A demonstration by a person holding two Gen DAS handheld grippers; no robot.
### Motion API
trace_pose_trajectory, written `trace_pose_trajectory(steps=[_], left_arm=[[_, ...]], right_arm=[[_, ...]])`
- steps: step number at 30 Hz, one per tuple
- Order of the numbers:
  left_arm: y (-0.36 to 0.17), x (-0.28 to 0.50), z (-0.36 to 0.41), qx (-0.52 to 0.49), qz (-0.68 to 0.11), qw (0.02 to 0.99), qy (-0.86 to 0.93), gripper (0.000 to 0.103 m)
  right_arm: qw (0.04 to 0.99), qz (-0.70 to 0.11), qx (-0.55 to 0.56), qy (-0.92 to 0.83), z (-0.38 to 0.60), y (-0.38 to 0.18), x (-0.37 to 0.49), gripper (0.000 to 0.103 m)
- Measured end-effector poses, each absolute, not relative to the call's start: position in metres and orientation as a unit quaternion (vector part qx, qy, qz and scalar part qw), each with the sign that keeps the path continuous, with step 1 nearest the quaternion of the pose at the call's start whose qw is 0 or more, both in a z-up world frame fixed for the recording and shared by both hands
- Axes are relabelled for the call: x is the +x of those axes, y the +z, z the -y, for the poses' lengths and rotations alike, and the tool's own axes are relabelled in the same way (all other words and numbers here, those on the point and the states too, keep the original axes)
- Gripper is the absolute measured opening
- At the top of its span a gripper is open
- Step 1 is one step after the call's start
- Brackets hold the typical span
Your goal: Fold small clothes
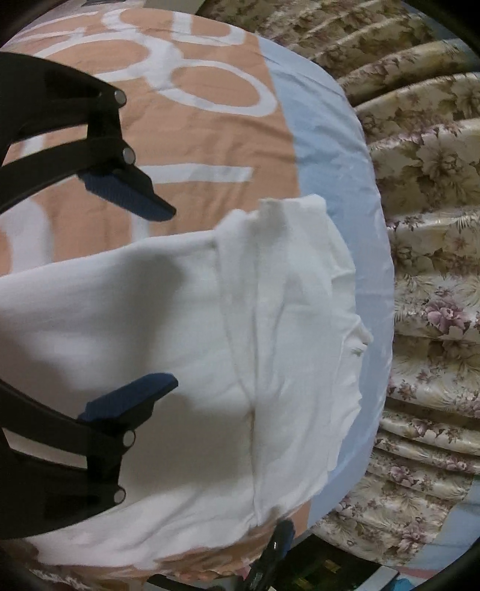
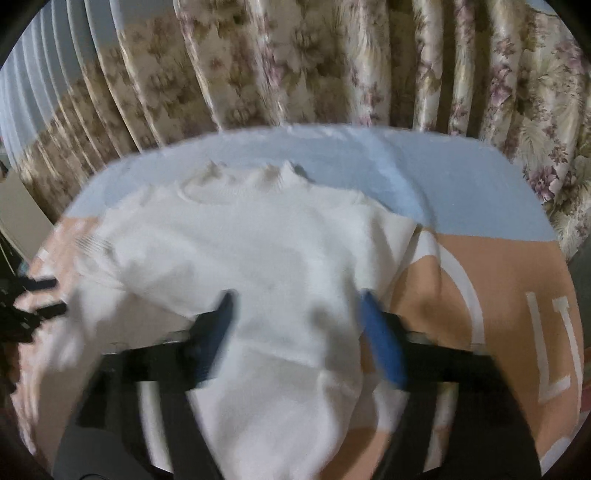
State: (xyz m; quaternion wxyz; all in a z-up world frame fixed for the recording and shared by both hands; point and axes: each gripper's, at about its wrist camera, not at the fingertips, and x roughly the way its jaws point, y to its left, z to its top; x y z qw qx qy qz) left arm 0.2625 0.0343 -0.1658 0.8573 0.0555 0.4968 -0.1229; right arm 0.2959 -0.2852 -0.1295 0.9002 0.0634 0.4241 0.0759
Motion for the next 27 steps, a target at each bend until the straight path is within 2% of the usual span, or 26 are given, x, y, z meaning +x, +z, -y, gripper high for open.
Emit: trace_pose_trajectory(steps=[3, 13, 19, 20, 21, 22, 24, 26, 27], left_arm=[[-0.163, 0.24, -0.037, 0.056, -0.492, 0.86, -0.124, 0.089], [-0.174, 0.173, -0.049, 0.033, -0.504, 0.856, -0.112, 0.089], [-0.167, 0.148, -0.055, 0.025, -0.492, 0.864, -0.104, 0.089], [-0.166, 0.144, -0.056, 0.023, -0.492, 0.864, -0.104, 0.089], [-0.165, 0.14, -0.057, 0.023, -0.492, 0.864, -0.104, 0.089], [-0.165, 0.137, -0.057, 0.024, -0.493, 0.863, -0.105, 0.089], [-0.163, 0.13, -0.056, 0.029, -0.492, 0.863, -0.107, 0.089], [-0.163, 0.126, -0.054, 0.036, -0.493, 0.863, -0.109, 0.089], [-0.164, 0.124, -0.054, 0.039, -0.493, 0.863, -0.108, 0.089]], right_arm=[[0.912, -0.4, 0.057, 0.073, 0.28, -0.11, 0.265, 0.1], [0.884, -0.462, 0.049, 0.045, 0.275, -0.13, 0.166, 0.1], [0.893, -0.446, 0.05, 0.036, 0.271, -0.124, 0.13, 0.1], [0.885, -0.458, 0.068, 0.045, 0.272, -0.126, 0.127, 0.092], [0.879, -0.468, 0.076, 0.049, 0.272, -0.129, 0.126, 0.079], [0.873, -0.48, 0.079, 0.045, 0.273, -0.132, 0.124, 0.072], [0.851, -0.511, 0.106, 0.052, 0.277, -0.144, 0.121, 0.049], [0.825, -0.542, 0.152, 0.058, 0.283, -0.161, 0.117, 0.042], [0.82, -0.548, 0.158, 0.056, 0.284, -0.164, 0.114, 0.034]])
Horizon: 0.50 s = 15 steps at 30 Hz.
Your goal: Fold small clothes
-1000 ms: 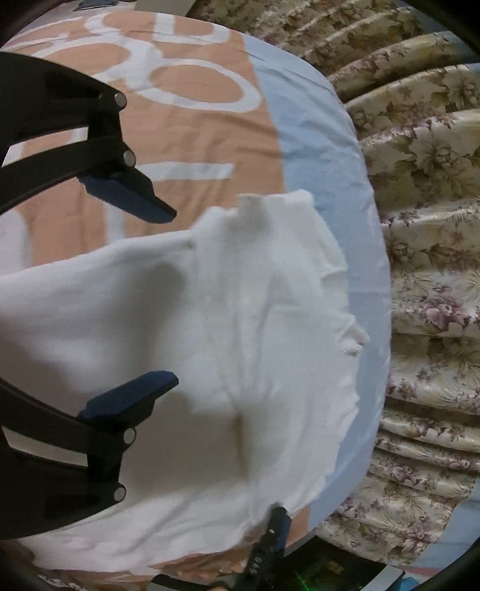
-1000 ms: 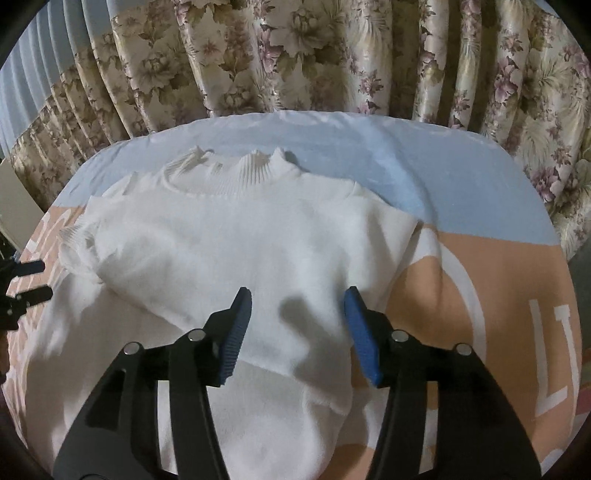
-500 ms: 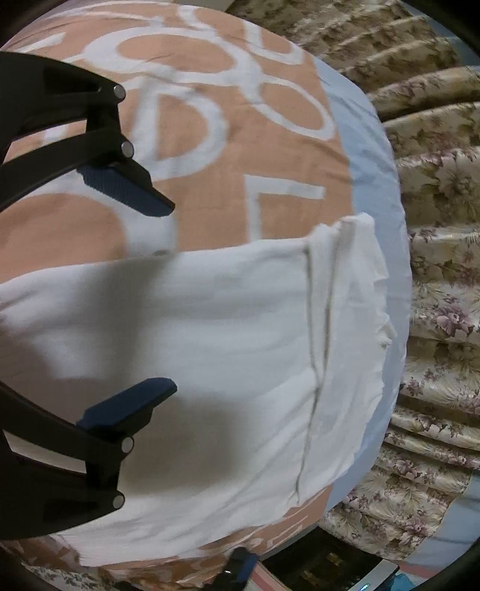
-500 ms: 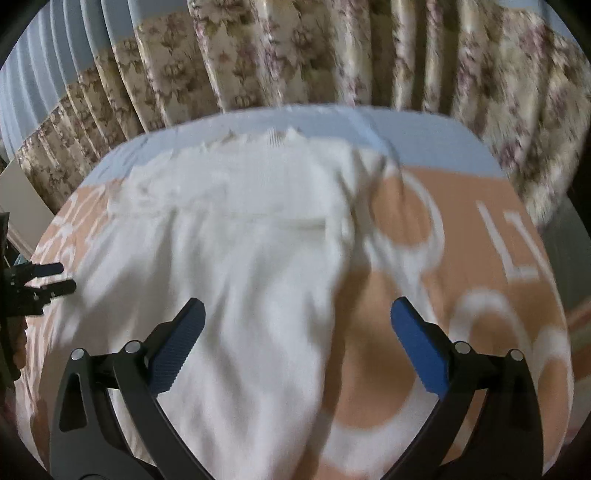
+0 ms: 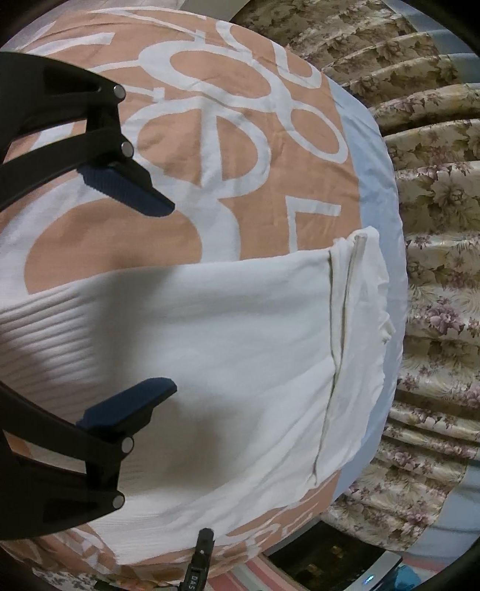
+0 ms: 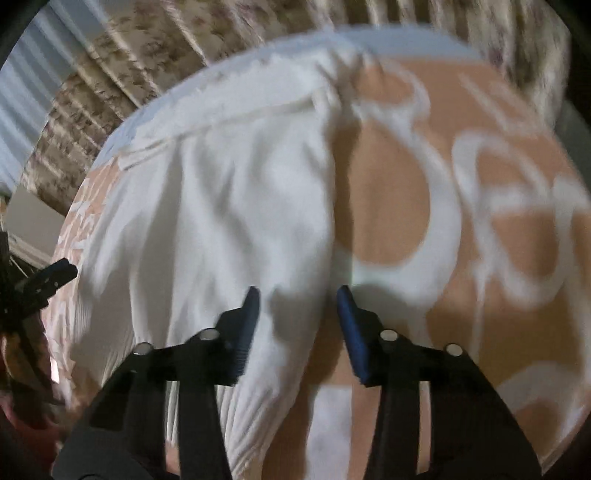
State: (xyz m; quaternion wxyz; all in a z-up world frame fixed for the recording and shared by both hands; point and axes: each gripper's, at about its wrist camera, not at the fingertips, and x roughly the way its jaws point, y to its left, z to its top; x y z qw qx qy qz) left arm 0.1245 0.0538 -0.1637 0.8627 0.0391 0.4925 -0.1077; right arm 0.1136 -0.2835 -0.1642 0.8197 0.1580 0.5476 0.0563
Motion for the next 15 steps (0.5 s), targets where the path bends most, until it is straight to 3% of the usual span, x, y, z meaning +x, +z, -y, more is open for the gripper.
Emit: trace_pose_trajectory(steps=[1, 2, 10, 11, 14, 15], left_arm=[[-0.164, 0.123, -0.053, 0.041, -0.493, 0.862, -0.107, 0.089], [-0.164, 0.121, -0.053, 0.041, -0.493, 0.862, -0.108, 0.089], [-0.176, 0.106, -0.05, 0.054, -0.509, 0.851, -0.116, 0.089], [-0.179, 0.103, -0.05, 0.053, -0.515, 0.847, -0.119, 0.089], [-0.185, 0.093, -0.05, 0.048, -0.528, 0.838, -0.13, 0.089], [-0.186, 0.09, -0.049, 0.045, -0.532, 0.834, -0.138, 0.089]], right_arm=[[0.819, -0.548, 0.161, 0.058, 0.283, -0.166, 0.111, 0.025], [0.824, -0.54, 0.158, 0.07, 0.28, -0.163, 0.108, 0.008], [0.854, -0.519, 0.002, 0.023, 0.267, -0.144, 0.096, 0.008], [0.853, -0.522, -0.012, 0.02, 0.263, -0.145, 0.094, 0.012], [0.857, -0.514, 0.013, 0.029, 0.265, -0.14, 0.084, 0.044], [0.859, -0.51, 0.024, 0.032, 0.267, -0.137, 0.08, 0.045]])
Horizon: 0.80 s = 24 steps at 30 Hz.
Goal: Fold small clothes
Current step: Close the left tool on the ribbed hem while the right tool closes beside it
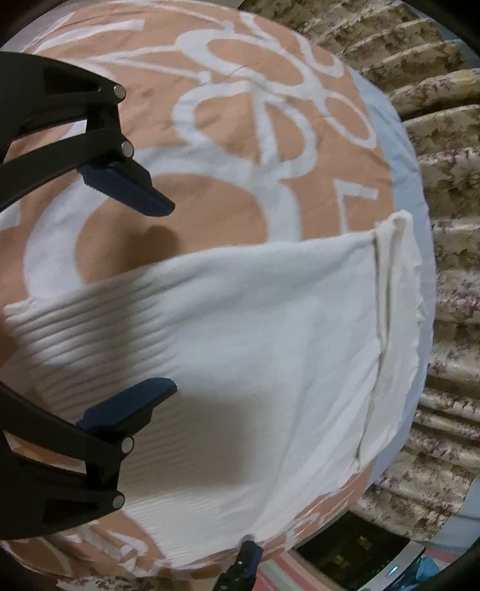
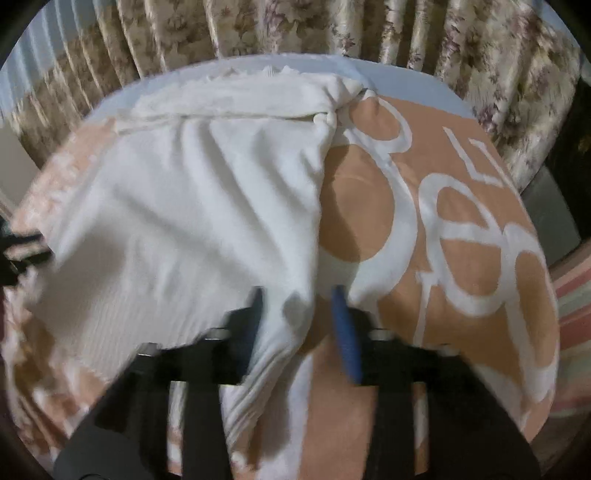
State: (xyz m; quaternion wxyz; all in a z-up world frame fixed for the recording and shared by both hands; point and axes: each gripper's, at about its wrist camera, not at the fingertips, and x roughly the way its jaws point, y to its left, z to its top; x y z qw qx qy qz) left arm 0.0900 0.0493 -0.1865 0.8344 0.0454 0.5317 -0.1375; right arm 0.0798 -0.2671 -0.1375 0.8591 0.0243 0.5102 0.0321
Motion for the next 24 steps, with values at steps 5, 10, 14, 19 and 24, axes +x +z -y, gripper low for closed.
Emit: trace_pose_trajectory(steps=[5, 10, 14, 19, 24], left_arm=[[-0.193, 0.073, -0.04, 0.071, -0.544, 0.822, -0.154, 0.036], [-0.184, 0.064, -0.046, 0.04, -0.552, 0.816, -0.165, 0.01], [-0.179, 0.056, -0.061, 0.028, -0.549, 0.82, -0.157, 0.01], [-0.182, 0.054, -0.058, 0.045, -0.545, 0.824, -0.148, 0.01], [-0.185, 0.055, -0.056, 0.056, -0.542, 0.826, -0.142, 0.01]], right_arm=[[0.854, -0.517, 0.033, 0.041, 0.267, -0.132, 0.058, 0.045], [0.852, -0.521, 0.023, 0.044, 0.257, -0.135, 0.045, 0.045], [0.852, -0.52, 0.014, 0.052, 0.251, -0.133, 0.04, 0.045], [0.845, -0.528, 0.032, 0.075, 0.244, -0.133, 0.037, 0.051], [0.831, -0.55, 0.028, 0.076, 0.234, -0.145, 0.035, 0.051]])
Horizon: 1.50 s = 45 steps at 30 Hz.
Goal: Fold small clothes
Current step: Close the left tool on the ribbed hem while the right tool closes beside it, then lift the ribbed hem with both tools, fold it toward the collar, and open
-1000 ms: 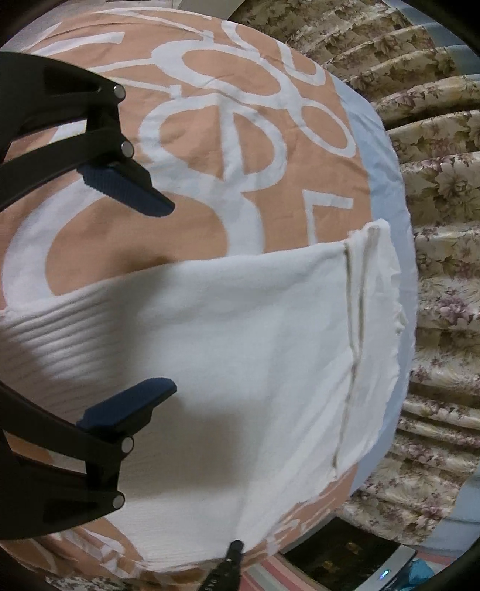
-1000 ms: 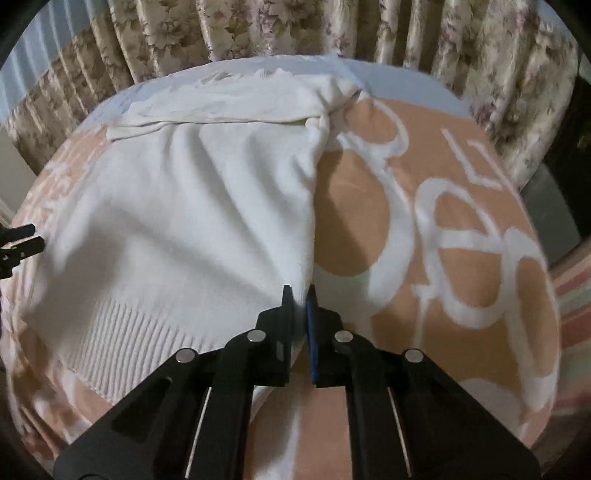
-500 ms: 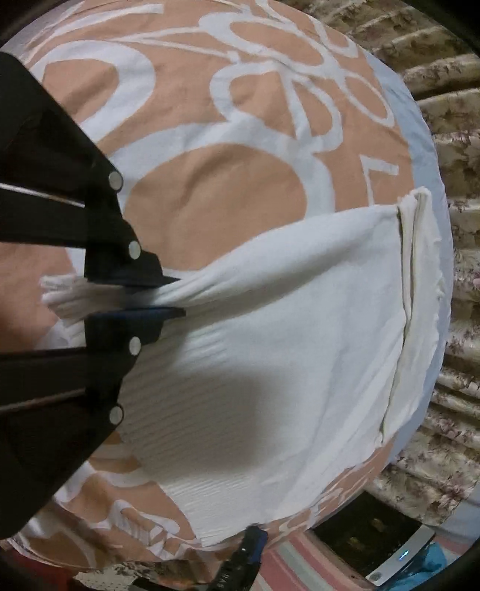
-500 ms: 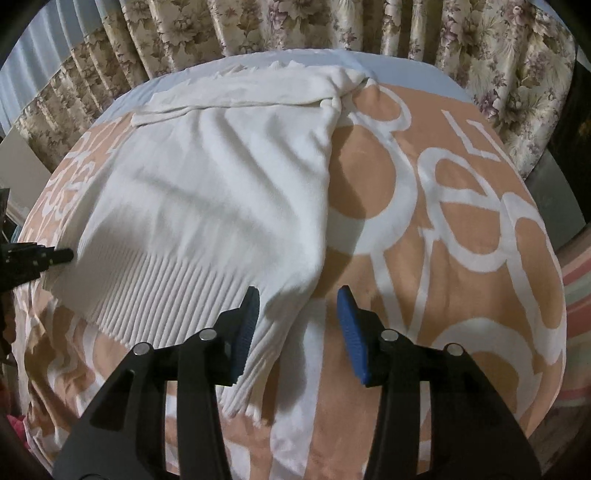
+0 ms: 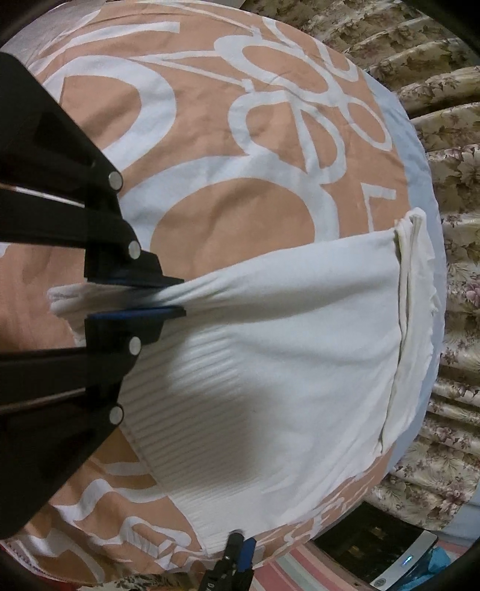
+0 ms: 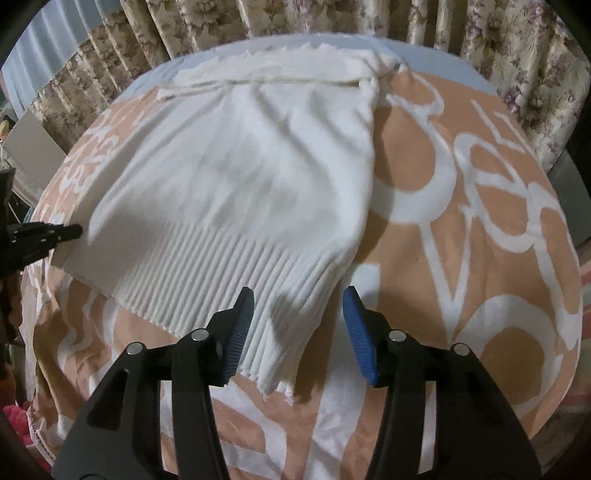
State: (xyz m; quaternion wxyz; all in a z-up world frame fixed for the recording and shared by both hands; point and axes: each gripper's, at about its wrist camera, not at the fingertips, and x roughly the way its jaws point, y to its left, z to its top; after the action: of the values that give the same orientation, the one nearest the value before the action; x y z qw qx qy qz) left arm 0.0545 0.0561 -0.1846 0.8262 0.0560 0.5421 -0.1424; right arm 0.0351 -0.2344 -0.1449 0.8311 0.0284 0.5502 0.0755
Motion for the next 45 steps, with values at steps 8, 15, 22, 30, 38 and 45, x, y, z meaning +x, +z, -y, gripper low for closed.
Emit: trace_pose_trajectory(steps=[8, 15, 22, 30, 38, 45], left_arm=[[-0.184, 0.053, -0.056, 0.069, -0.534, 0.83, -0.142, 0.01], [-0.182, 0.048, -0.056, 0.064, -0.525, 0.836, -0.147, 0.01], [-0.187, 0.05, -0.057, 0.058, -0.527, 0.834, -0.154, 0.011], [-0.187, 0.044, -0.059, 0.037, -0.541, 0.824, -0.161, 0.059], [-0.19, 0.036, -0.045, 0.056, -0.541, 0.818, -0.186, 0.02], [-0.184, 0.051, -0.052, 0.032, -0.533, 0.823, -0.193, 0.014]], right_arm=[[0.831, -0.548, -0.009, 0.098, 0.223, -0.152, 0.027, 0.006], [0.852, -0.513, -0.039, 0.101, 0.227, -0.137, 0.015, 0.006], [0.843, -0.526, -0.044, 0.103, 0.226, -0.153, 0.014, 0.006], [0.829, -0.545, 0.019, 0.126, 0.238, -0.156, 0.019, 0.02], [0.812, -0.56, 0.073, 0.148, 0.245, -0.16, 0.02, 0.012], [0.817, -0.554, 0.05, 0.153, 0.245, -0.154, 0.024, 0.007]])
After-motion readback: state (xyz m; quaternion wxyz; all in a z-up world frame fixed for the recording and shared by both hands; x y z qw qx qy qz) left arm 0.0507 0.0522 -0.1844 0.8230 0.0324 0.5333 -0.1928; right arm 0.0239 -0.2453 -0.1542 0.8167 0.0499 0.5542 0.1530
